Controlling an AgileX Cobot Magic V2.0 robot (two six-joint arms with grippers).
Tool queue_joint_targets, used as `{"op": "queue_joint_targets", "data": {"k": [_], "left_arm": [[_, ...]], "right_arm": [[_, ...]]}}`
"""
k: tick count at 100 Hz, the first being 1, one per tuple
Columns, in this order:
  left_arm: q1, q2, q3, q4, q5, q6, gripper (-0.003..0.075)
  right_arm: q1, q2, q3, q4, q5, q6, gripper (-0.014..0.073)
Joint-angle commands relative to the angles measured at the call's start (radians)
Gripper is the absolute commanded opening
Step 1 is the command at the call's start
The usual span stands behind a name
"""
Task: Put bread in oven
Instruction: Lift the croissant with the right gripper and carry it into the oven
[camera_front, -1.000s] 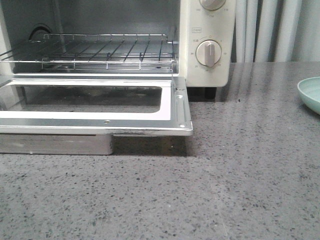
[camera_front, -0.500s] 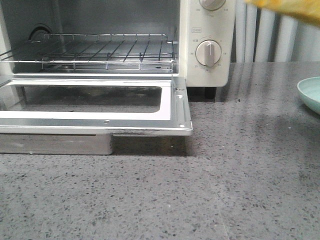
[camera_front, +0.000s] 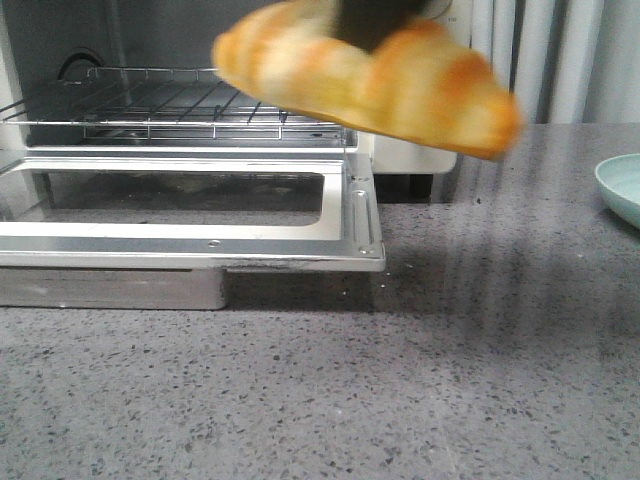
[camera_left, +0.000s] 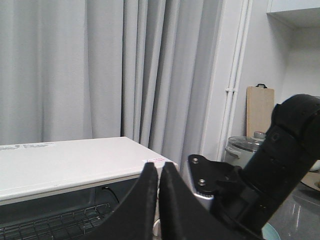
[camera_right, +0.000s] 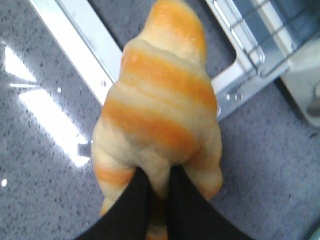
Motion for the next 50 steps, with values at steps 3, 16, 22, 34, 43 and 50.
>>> {"op": "queue_joint_targets", "data": {"k": [3, 16, 22, 34, 43, 50], "left_arm": [[-0.004, 0.012, -0.029, -0.03, -0.041, 0.001, -0.0021], [-0.004, 0.012, -0.029, -0.03, -0.034, 0.001, -0.0021], [-0.004, 0.012, -0.029, -0.03, -0.032, 0.001, -0.0021], [-0.004, 0.012, -0.029, -0.03, -0.03, 0.001, -0.0021], [-0.004, 0.012, -0.029, -0.03, -0.03, 0.001, -0.0021], [-0.004, 0.012, -0.029, -0.03, -0.03, 0.001, -0.0021]], "right_arm": [[0.005, 0.044, -0.121, -0.063, -0.037, -0.035, -0.0069], [0.005, 0.129, -0.23, -0.142, -0.047, -0.043, -0.0069], [0.005, 0.163, -0.27, -0.178, -0.063, -0.043, -0.0069], [0.005, 0.213, -0.319, -0.221, -0.096, -0.069, -0.0069], [0.005, 0.244, -0.341, -0.262, -0.126, -0.069, -0.0069], [0.005, 0.265, -0.351, -0.306, -0.15, -0.069, -0.0069]]}}
